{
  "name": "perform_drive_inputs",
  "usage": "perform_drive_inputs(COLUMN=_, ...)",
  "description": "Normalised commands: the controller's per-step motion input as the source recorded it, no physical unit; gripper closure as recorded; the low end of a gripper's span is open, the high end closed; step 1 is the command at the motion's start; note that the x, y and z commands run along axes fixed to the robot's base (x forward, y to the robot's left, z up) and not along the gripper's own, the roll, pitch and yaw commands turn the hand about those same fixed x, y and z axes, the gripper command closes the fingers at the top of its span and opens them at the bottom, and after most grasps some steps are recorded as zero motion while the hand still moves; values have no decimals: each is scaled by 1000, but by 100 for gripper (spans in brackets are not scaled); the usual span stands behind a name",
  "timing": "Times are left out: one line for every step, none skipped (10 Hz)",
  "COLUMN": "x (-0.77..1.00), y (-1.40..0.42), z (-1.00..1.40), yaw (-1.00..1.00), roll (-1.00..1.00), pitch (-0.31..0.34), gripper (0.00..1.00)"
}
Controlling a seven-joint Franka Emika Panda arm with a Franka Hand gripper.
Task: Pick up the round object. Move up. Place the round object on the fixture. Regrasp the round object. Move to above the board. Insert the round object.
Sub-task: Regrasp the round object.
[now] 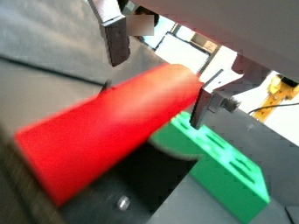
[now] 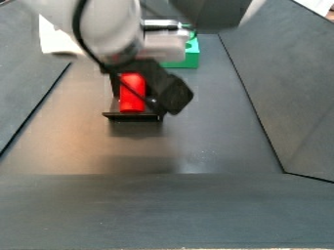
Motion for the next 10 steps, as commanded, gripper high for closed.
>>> perform_drive_inputs(x=-37, y=-3, z=1000, yaw=38, roll=67, pitch=9, gripper=0)
perform_drive_inputs(x=-34, y=0, z=939, yaw=37, roll=63, pitch=24, gripper=0)
perform_drive_inputs(x=-29, y=1, z=698, yaw=34, roll=53, pitch=55, gripper=0)
perform_drive_inputs(x=-26, y=4, z=512, yaw=25, roll=46, pitch=67, gripper=0)
perform_drive_inputs(x=-25, y=4, z=264, yaw=10, roll=41, pitch=83, gripper=0)
perform_drive_inputs(x=10, y=-1000, z=815, yaw=28, roll=1000, pitch=62, gripper=0)
perform_drive_inputs(x=12, y=-1000, z=725, yaw=26, roll=1000, pitch=58, gripper=0)
perform_drive_inputs(x=-9, y=-1000, z=705, yaw=25, roll=1000, pitch=53, gripper=0)
perform_drive_inputs(x=-55, y=-1000, z=612, yaw=24, roll=1000, pitch=44, gripper=0)
perform_drive_inputs(x=-65, y=-950, z=509, yaw=24, roll=1000, pitch=41, gripper=0)
